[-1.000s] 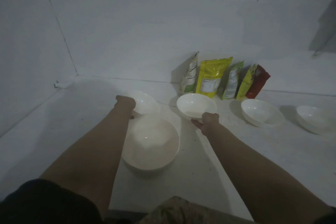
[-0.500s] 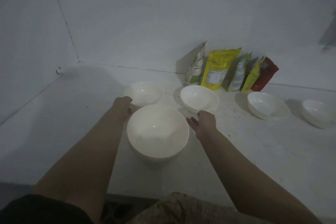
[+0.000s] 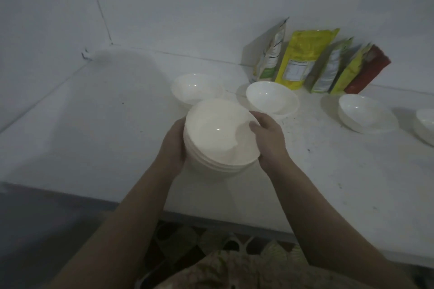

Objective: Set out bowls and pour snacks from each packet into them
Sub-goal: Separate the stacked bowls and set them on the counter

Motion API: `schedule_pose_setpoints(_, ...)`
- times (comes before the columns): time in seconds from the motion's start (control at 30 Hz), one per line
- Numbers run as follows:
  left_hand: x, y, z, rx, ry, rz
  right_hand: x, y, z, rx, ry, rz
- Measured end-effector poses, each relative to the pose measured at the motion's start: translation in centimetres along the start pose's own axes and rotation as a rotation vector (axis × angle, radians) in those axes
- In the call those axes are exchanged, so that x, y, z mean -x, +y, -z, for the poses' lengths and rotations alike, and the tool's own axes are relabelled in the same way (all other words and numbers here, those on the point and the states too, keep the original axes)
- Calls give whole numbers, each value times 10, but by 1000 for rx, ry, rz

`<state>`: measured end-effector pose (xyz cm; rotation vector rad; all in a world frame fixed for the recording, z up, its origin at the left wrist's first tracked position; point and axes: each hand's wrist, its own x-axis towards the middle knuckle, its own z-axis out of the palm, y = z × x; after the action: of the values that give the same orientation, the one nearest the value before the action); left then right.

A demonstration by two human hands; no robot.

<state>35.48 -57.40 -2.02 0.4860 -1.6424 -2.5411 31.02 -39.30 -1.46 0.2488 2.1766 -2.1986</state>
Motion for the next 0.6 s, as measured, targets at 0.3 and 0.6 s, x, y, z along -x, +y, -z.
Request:
schedule_pose_setpoints(0.3, 17, 34, -93, -692, -286, -102, 15, 0, 46, 296, 249, 152)
schedule_pose_setpoints(0.6, 28, 35, -141, -1042, -453, -97, 36, -48, 72, -122, -104, -89)
